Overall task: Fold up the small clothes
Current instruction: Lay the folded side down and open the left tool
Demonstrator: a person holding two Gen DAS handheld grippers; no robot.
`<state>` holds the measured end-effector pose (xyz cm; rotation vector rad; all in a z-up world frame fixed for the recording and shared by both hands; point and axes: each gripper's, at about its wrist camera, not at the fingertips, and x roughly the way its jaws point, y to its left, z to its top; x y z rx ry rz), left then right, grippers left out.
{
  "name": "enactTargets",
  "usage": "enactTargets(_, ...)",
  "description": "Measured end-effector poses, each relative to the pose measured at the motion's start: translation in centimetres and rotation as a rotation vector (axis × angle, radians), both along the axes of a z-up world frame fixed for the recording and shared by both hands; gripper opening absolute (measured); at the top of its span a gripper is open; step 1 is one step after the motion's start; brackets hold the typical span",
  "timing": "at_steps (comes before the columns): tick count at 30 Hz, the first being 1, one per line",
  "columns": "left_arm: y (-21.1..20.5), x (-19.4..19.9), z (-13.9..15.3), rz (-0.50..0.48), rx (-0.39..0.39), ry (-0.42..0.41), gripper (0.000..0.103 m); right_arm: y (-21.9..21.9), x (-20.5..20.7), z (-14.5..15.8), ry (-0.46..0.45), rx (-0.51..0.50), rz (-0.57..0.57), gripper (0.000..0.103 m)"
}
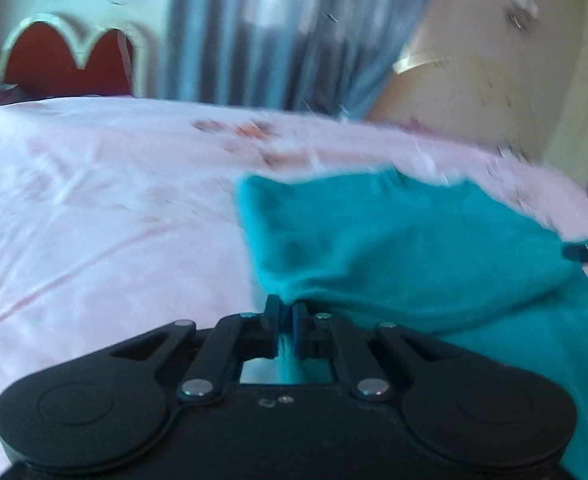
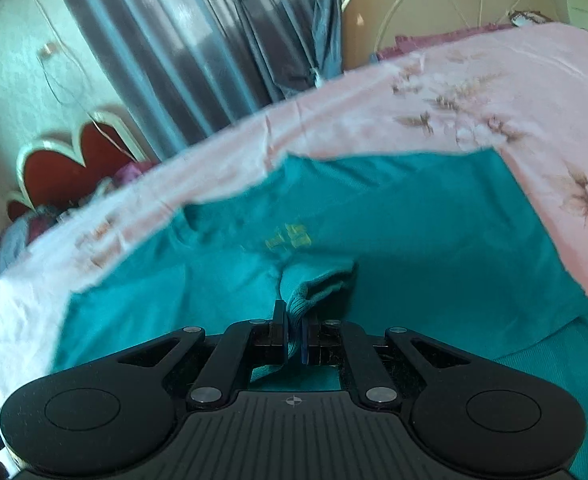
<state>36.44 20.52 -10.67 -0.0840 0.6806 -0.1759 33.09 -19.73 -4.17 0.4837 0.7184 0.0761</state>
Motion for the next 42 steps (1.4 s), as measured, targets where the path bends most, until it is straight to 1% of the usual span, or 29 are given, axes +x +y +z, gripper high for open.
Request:
enactTargets(2,0.6,-0.2,-0.4,-0.010,0.001,0.033,0.008,0.3,-0.3,0.1,0.001,-0.020,0.006,0.005)
enactTargets(3,0.7,-0.3,-0.7,0.000,0.018,0.053,0.020,0.3,-0.1,-0.5,0.027,-0.025,0.011,0.005)
enactTargets(4,1.0,-0.7,-1.0,0.028,0.025,0.059,0.042,0.3,0.1,-1.1,0.051,-0.027,0.005,0.005)
enactTargets(6,1.8,-1.6,-1.0,0.073,0.019,0.054,0.065,0.0,0.3,-2.1,0.084,-0.005,-0.005,0.005)
enactTargets(8,2.4,-2.3,-0.4,0.093,-0.006,0.038,0.064,-0.1,0.4,-2.7,0.104,0.004,-0.008,0.005)
enactTargets(11,2.2,-2.3,0.9,0.051,-0.074,0.012,0.059,0.0,0.4,-2.9,0.099,-0.001,0.010,0.005)
enactTargets(14,1.1,-0.7,0.7,0.027,-0.084,0.043,0.056,0.0,0.7,-3.6,0.114,-0.007,0.009,0.005)
enactTargets(15,0.9,0.2,0.1,0.033,-0.087,0.077,0.054,0.0,0.9,-3.9,0.115,-0.008,0.008,0.005)
enactTargets(16,0.9,1.0,-0.7,0.045,-0.102,0.123,0.042,-0.1,1.0,-4.1,0.122,-0.017,0.009,0.005)
enactTargets(17,1.3,1.5,-1.2,0.059,-0.147,0.156,0.037,-0.1,1.1,-4.1,0.124,-0.032,0.012,0.005)
enactTargets(18,2.0,1.7,-1.3,0.066,-0.213,0.155,0.018,-0.1,0.9,-3.7,0.104,-0.044,0.017,0.005)
enactTargets(19,2.5,1.9,-1.2,0.056,-0.257,0.150,0.009,0.0,0.6,-2.9,0.065,-0.061,0.022,0.005)
enactTargets(22,1.5,2.0,-1.4,0.038,-0.137,0.159,0.009,0.5,-1.3,-1.1,-0.073,-0.100,0.050,0.005)
enactTargets(23,1.3,1.8,-1.6,0.029,-0.117,0.156,0.009,0.6,-1.3,-1.9,-0.046,-0.131,0.050,0.005)
enactTargets(24,1.1,1.8,-1.6,0.023,-0.105,0.153,0.010,0.5,-0.7,-3.4,0.045,-0.150,0.043,0.005)
enactTargets(25,1.1,1.9,-1.5,0.017,-0.098,0.161,0.013,0.2,-0.2,-4.7,0.110,-0.127,0.043,0.005)
enactTargets(26,1.2,2.1,-1.4,0.004,-0.101,0.174,0.013,-0.3,-0.3,-5.1,0.113,-0.092,0.035,0.005)
enactTargets(27,1.6,2.3,-1.1,-0.003,-0.103,0.189,0.025,-0.6,-0.4,-4.7,0.105,-0.070,0.025,0.005)
enactTargets(28,1.9,2.3,-0.4,0.009,-0.085,0.182,0.048,-1.0,-0.5,-4.1,0.095,-0.062,0.009,0.007)
enactTargets(29,2.1,2.1,0.2,0.020,-0.058,0.146,0.064,-1.3,-0.6,-3.2,0.071,-0.076,-0.020,0.039)
enactTargets(30,2.3,1.9,0.9,0.025,-0.035,0.091,0.083,-1.6,-0.7,-2.4,0.034,-0.094,-0.050,0.064)
enactTargets(31,2.5,2.1,1.4,0.016,-0.027,0.048,0.075,-2.0,-0.5,-1.9,-0.005,-0.088,-0.059,0.082)
enactTargets(32,2.6,2.8,1.7,-0.005,-0.040,0.038,0.068,-2.5,0.4,-1.8,0.006,-0.052,-0.057,0.079)
enactTargets(33,2.7,3.9,1.8,-0.025,-0.066,0.048,0.053,-2.9,1.4,-1.9,0.021,-0.014,-0.060,0.073)
enactTargets(34,2.5,4.9,1.9,-0.040,-0.084,0.053,0.043,-3.1,2.4,-2.1,0.032,0.010,-0.055,0.052)
enactTargets(35,2.2,6.0,2.0,-0.060,-0.091,0.047,0.042,-3.1,3.3,-2.3,0.046,0.012,-0.058,0.037)
enactTargets(37,1.0,8.1,1.9,-0.097,-0.074,0.028,0.041,-3.4,5.0,-3.2,0.083,0.020,-0.071,0.035)
enactTargets(39,0.0,9.9,1.5,-0.137,-0.068,0.038,0.041,-3.3,6.0,-3.9,0.124,0.026,-0.070,0.035)
enactTargets(42,-0.7,12.5,0.4,-0.155,-0.050,0.066,0.041,-2.7,6.4,-4.5,0.149,-0.018,-0.049,0.039)
